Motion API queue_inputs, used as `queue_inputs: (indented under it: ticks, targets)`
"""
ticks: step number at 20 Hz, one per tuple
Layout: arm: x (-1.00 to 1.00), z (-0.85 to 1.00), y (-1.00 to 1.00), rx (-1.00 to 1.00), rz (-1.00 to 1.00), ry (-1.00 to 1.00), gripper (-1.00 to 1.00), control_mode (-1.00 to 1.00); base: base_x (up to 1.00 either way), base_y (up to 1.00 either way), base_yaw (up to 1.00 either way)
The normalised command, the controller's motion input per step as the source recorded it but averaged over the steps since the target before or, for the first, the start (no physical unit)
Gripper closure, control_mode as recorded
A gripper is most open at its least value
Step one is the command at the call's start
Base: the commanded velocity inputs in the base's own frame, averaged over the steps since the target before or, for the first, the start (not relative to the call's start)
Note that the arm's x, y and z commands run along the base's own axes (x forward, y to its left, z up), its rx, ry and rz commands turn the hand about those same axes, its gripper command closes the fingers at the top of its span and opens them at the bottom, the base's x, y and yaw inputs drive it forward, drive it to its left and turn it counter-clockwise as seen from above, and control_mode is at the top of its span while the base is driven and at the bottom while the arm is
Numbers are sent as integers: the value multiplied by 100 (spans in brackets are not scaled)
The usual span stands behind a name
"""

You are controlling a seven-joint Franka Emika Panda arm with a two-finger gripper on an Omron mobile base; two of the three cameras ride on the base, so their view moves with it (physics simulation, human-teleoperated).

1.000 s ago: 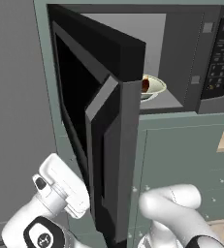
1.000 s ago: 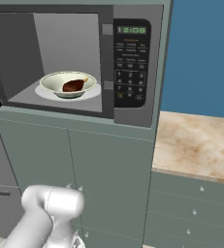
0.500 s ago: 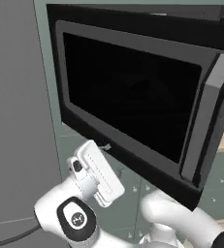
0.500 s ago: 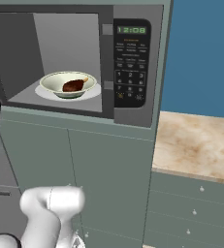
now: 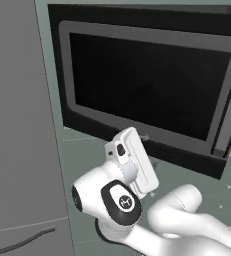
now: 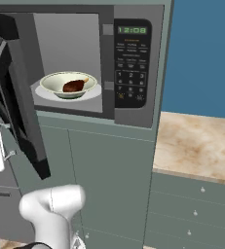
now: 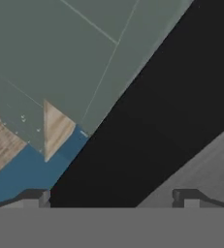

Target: Remove the kiwi from the bowl and place it on the small plate. Then place the bowl with only the steak in the microwave, close the door, and press the start button to microwave the steak.

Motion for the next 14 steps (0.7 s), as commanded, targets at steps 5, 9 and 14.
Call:
queue_inputs:
  ticks: [5, 9, 14]
  targets:
    - [24, 36, -63, 13, 5, 3, -100, -100, 0, 0, 0]
    - [40, 24, -41, 11, 8, 6, -100, -100, 0, 0, 0]
    - [46, 15, -13, 9, 8, 9, -100, -100, 0, 0, 0]
